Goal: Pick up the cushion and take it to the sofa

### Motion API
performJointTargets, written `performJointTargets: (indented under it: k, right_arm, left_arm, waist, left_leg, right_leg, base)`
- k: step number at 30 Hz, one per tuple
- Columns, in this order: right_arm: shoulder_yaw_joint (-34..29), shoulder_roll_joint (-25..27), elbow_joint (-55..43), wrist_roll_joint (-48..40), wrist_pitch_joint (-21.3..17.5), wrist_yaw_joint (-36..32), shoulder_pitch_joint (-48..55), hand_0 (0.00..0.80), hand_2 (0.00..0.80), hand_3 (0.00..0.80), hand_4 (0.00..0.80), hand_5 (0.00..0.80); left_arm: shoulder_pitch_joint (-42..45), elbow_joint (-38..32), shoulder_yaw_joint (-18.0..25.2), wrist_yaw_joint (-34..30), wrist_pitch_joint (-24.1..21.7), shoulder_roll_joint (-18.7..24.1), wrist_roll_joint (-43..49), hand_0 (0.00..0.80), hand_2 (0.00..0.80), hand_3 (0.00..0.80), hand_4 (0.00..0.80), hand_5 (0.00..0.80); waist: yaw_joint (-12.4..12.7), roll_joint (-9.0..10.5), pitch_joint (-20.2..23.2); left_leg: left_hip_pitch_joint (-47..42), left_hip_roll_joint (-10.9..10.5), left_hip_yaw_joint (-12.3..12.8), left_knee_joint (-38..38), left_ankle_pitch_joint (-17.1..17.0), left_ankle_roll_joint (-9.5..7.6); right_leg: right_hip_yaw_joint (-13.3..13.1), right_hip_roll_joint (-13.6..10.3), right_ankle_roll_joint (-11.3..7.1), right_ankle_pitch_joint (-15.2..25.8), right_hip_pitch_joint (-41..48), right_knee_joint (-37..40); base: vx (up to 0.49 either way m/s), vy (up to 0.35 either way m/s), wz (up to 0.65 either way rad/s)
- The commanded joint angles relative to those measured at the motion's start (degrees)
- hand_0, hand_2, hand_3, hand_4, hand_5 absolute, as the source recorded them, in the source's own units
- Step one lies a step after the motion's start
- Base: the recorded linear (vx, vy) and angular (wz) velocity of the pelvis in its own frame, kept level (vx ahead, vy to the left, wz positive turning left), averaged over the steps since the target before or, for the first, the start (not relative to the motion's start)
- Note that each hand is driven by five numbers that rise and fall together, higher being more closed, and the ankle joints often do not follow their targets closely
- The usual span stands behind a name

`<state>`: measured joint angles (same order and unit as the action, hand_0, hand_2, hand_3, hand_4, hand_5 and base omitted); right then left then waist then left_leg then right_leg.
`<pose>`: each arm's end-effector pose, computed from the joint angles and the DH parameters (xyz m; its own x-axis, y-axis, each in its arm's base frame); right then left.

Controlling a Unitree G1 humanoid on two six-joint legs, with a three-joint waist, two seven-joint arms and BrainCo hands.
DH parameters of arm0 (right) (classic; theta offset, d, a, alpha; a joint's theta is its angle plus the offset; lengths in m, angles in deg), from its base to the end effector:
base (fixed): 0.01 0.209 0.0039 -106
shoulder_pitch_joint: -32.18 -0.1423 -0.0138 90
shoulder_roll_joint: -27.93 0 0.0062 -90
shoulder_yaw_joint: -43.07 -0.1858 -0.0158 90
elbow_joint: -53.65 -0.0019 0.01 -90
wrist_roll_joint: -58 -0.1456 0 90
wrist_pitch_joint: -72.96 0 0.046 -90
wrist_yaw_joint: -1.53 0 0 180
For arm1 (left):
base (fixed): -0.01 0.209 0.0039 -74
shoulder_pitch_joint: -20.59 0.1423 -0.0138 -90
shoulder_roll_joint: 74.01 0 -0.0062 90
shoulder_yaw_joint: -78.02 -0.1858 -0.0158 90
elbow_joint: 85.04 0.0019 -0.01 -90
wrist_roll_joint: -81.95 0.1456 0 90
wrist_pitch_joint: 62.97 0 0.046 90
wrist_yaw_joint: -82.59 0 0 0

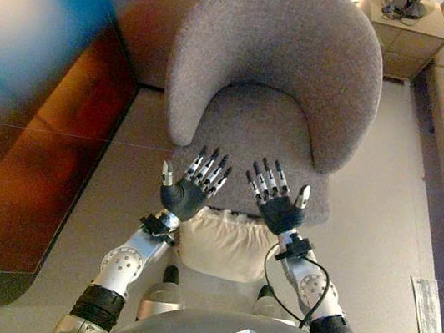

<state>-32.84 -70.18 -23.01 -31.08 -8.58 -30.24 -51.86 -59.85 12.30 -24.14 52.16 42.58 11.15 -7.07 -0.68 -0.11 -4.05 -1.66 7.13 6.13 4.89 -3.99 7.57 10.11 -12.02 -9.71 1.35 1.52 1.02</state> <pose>0.1697 -0.1320 -0.0269 0.9114 0.3726 0.1745 -0.1884 0.0008 0.9821 0.1592 0.1454 -0.0184 0.8770 -0.4505 0.1670 0.1855 -0.0032 -0.9826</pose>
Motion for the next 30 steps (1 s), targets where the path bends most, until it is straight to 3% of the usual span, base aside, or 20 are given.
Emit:
performJointTargets:
  k: [1,15,17,19,20,22,24,30]
  right_arm:
    - [-2.57,-1.43,-5.45,-2.22,1.17,-3.43,-1.21,0.000,0.000,0.000,0.000,0.000]
    - [-1.76,-0.05,-3.98,-0.14,1.86,-2.74,1.74,0.000,0.000,0.000,0.000,0.000]
    - [-1.37,0.66,-4.25,4.29,-0.24,-0.21,1.96,0.000,0.000,0.000,0.000,0.000]
    - [-0.40,2.81,-3.31,17.31,-6.31,6.05,1.89,0.000,0.000,0.000,0.000,0.000]
    - [0.18,4.43,-2.11,25.96,-9.86,9.70,1.37,0.000,0.000,0.000,0.000,0.000]
    - [0.16,6.89,0.86,34.09,-12.30,17.27,0.31,0.000,0.000,0.000,0.000,0.000]
    - [-0.50,8.27,2.12,39.84,-14.21,21.47,0.17,0.000,0.000,0.000,0.000,0.000]
    - [-1.50,10.02,4.48,48.61,-16.37,27.40,-0.40,0.000,0.000,0.000,0.000,0.000]
  left_arm:
    - [-0.88,-1.87,1.51,-5.51,1.55,-0.32,-1.45,0.000,0.000,0.000,0.000,0.000]
    - [1.05,-1.57,2.86,-1.49,1.81,-0.22,2.79,0.000,0.000,0.000,0.000,0.000]
    - [0.91,-1.12,2.75,1.18,-2.78,1.20,8.86,0.000,0.000,0.000,0.000,0.000]
    - [0.47,-0.58,2.17,6.39,-10.36,3.94,16.96,0.000,0.000,0.000,0.000,0.000]
    - [0.01,-0.42,2.06,10.33,-14.69,5.44,22.78,0.000,0.000,0.000,0.000,0.000]
    - [-1.02,0.31,2.96,18.73,-22.22,8.32,40.28,0.000,0.000,0.000,0.000,0.000]
    - [-1.59,1.12,4.32,24.33,-23.29,11.04,50.03,0.000,0.000,0.000,0.000,0.000]
    - [-2.03,5.55,4.97,28.27,-23.61,12.45,56.46,0.000,0.000,0.000,0.000,0.000]
  waist:
    - [0.25,0.97,0.11]
    - [0.42,1.06,1.64]
    - [0.39,0.99,1.72]
    - [0.42,0.94,1.70]
    - [0.48,1.00,1.54]
    - [0.77,1.18,1.29]
    - [0.96,1.35,0.92]
    - [0.93,1.57,-0.29]
  left_leg:
    - [0.80,0.66,4.08,-3.96,5.15,-2.62]
    - [-0.80,0.75,4.08,-3.19,4.77,-2.16]
    - [-0.74,0.70,3.89,-3.15,4.64,-2.03]
    - [-0.64,0.62,3.62,-3.26,4.56,-1.89]
    - [-0.55,0.52,3.44,-3.52,4.62,-1.83]
    - [-0.31,0.35,3.11,-3.80,4.50,-1.88]
    - [-0.10,0.38,2.75,-3.79,4.32,-1.87]
    - [0.57,0.30,2.76,-4.62,4.34,-1.99]
  right_leg:
    - [1.09,-1.78,-1.84,0.95,-2.11,-1.16]
    - [0.53,-0.48,-1.04,0.47,0.90,1.07]
    - [0.47,-0.43,-1.00,0.58,0.93,1.21]
    - [0.53,-0.45,-0.99,0.68,0.99,1.32]
    - [0.59,-0.52,-1.01,0.70,1.04,1.29]
    - [0.75,-0.73,-1.07,0.81,1.03,1.19]
    - [0.82,-0.65,-0.94,0.77,1.07,1.20]
    - [0.51,-0.74,-0.89,1.05,1.27,1.47]
  base:
    - [0.069,-0.006,-0.04]
    - [0.021,-0.006,-0.02]
    - [0.000,0.000,0.00]
    - [0.000,0.000,0.00]
    - [0.000,0.000,0.00]
    - [0.000,0.000,0.00]
    - [0.000,0.000,0.00]
    - [0.000,0.000,0.00]
